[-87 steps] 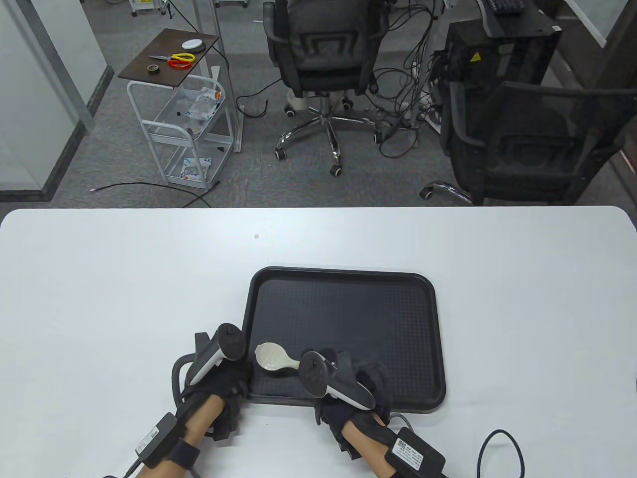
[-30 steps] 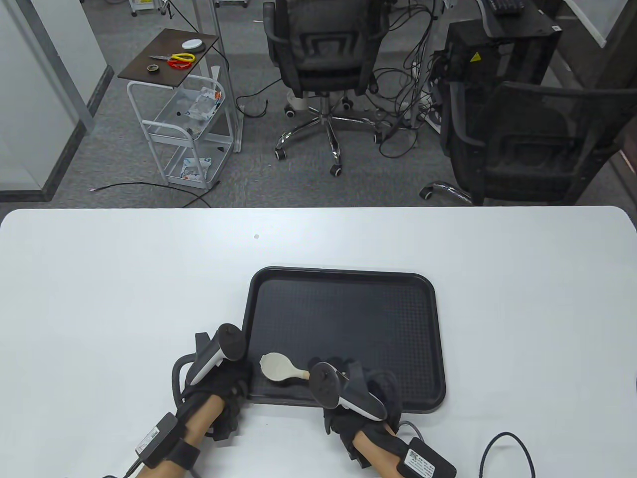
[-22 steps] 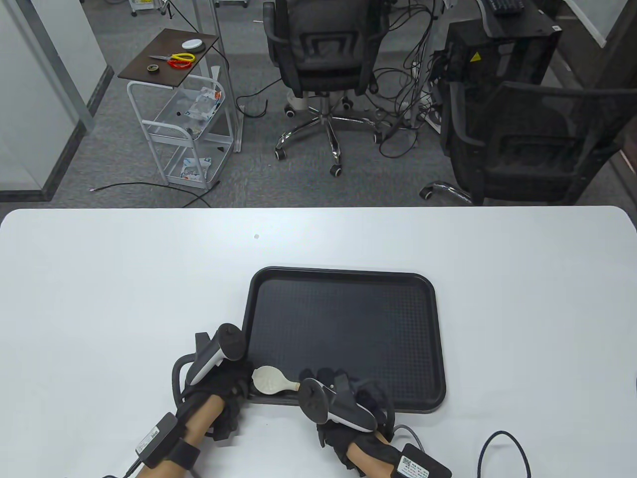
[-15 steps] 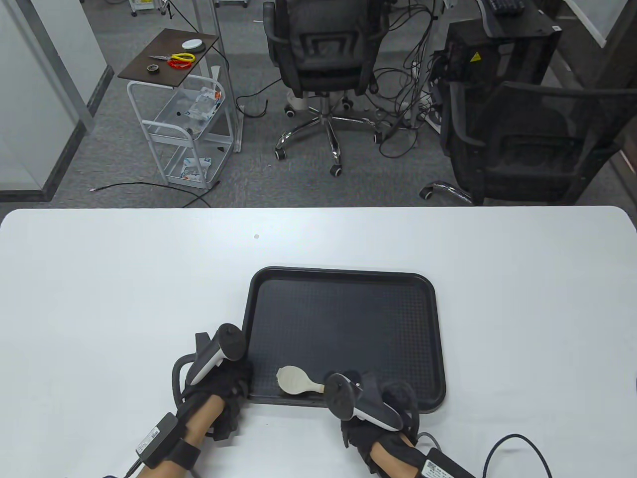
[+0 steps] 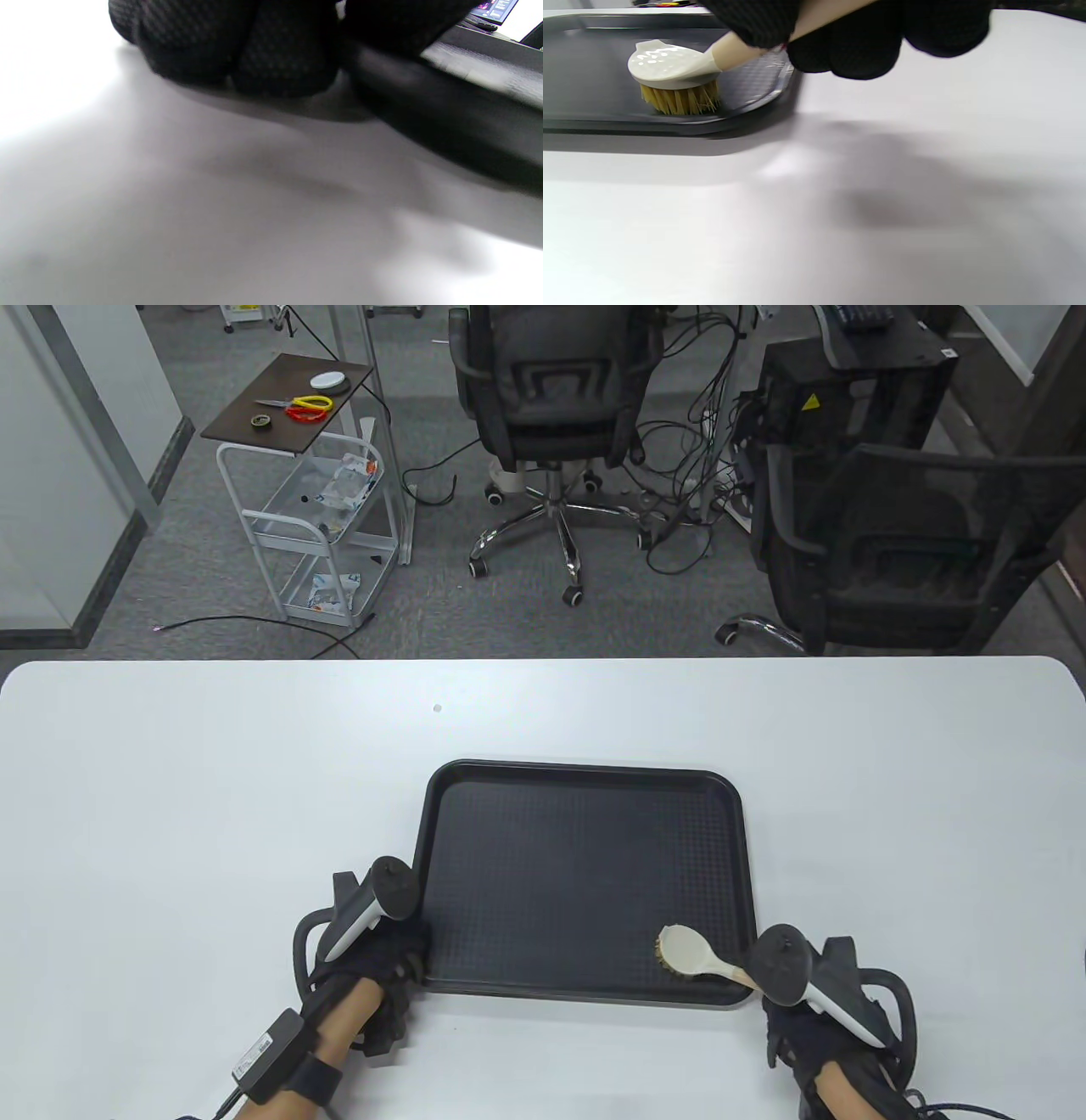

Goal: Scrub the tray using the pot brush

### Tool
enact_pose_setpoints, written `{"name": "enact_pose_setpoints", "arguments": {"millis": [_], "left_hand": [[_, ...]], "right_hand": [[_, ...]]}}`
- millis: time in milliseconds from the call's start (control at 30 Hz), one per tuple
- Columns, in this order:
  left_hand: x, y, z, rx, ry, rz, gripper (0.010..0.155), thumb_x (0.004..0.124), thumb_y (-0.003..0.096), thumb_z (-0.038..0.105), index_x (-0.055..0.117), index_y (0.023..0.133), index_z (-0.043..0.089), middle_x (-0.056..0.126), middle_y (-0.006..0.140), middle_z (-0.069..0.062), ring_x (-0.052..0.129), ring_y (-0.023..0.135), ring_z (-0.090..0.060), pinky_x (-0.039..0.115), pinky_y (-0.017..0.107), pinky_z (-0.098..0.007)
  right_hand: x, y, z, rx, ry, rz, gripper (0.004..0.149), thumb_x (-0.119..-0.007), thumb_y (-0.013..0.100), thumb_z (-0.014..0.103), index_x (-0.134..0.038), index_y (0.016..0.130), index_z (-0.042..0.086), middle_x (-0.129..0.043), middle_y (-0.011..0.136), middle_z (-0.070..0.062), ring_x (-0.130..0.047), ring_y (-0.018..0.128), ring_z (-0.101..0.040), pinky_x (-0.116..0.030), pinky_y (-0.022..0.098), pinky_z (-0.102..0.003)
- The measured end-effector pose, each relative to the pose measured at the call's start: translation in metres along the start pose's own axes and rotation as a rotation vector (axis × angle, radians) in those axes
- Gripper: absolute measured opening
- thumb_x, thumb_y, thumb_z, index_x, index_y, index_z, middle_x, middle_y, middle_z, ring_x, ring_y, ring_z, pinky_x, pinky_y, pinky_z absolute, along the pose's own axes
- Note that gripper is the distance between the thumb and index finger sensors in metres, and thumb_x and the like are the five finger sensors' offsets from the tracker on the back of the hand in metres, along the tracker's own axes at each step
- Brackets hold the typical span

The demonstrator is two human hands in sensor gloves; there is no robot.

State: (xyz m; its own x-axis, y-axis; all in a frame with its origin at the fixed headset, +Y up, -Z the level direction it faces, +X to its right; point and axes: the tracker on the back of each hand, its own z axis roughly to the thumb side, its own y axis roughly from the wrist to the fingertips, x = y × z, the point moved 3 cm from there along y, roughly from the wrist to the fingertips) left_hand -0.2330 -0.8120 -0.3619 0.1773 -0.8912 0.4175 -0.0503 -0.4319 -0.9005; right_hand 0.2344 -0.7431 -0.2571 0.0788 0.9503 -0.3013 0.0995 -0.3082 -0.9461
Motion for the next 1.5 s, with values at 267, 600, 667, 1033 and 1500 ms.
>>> {"name": "enact_pose_setpoints", "arguments": {"millis": [267, 600, 667, 1033, 1500], "left_hand": [[0.0, 0.0, 0.0, -0.001, 0.0, 0.001, 0.076, 0.074, 0.0447, 0.05, 0.043, 0.104, 0.014, 0.09, 0.044, 0.002, 0.091, 0.038, -0.02, 0.066, 0.062, -0.047], [0.0, 0.0, 0.0, 0.001, -0.001, -0.001, 0.076, 0.074, 0.0448, 0.05, 0.043, 0.104, 0.013, 0.09, 0.044, 0.002, 0.091, 0.038, -0.02, 0.065, 0.062, -0.048], [0.0, 0.0, 0.0, 0.0, 0.0, 0.0, 0.076, 0.074, 0.0448, 0.05, 0.043, 0.104, 0.013, 0.09, 0.044, 0.002, 0.091, 0.038, -0.02, 0.066, 0.062, -0.048], [0.0, 0.0, 0.0, 0.002, -0.001, 0.0, 0.076, 0.074, 0.0449, 0.05, 0.043, 0.104, 0.013, 0.09, 0.044, 0.002, 0.09, 0.038, -0.02, 0.065, 0.062, -0.048], [0.0, 0.0, 0.0, 0.003, 0.0, 0.002, 0.076, 0.074, 0.0448, 0.05, 0.043, 0.104, 0.013, 0.09, 0.044, 0.002, 0.09, 0.038, -0.02, 0.065, 0.062, -0.048]], "right_hand": [[0.022, 0.0, 0.01, -0.023, -0.082, -0.035, 0.053, -0.08, 0.047, 0.023, -0.069, 0.1, 0.028, -0.078, 0.094, -0.01, -0.086, 0.071, -0.03, -0.075, 0.052, -0.051], [0.061, 0.019, 0.117, 0.169, 0.047, -0.219, 0.054, -0.078, 0.049, 0.026, -0.066, 0.101, 0.028, -0.077, 0.095, -0.009, -0.09, 0.076, -0.029, -0.077, 0.054, -0.051], [0.065, 0.031, 0.146, 0.21, 0.084, -0.237, 0.054, -0.078, 0.048, 0.026, -0.066, 0.101, 0.029, -0.077, 0.095, -0.007, -0.092, 0.07, -0.027, -0.08, 0.05, -0.048], [0.051, 0.115, 0.266, 0.188, 0.185, -0.217, 0.055, -0.075, 0.05, 0.027, -0.061, 0.103, 0.032, -0.073, 0.099, -0.005, -0.088, 0.072, -0.024, -0.077, 0.052, -0.045], [0.008, 0.165, 0.268, 0.096, 0.151, -0.148, 0.054, -0.074, 0.049, 0.029, -0.061, 0.101, 0.036, -0.074, 0.097, -0.004, -0.089, 0.07, -0.022, -0.079, 0.051, -0.043]]}}
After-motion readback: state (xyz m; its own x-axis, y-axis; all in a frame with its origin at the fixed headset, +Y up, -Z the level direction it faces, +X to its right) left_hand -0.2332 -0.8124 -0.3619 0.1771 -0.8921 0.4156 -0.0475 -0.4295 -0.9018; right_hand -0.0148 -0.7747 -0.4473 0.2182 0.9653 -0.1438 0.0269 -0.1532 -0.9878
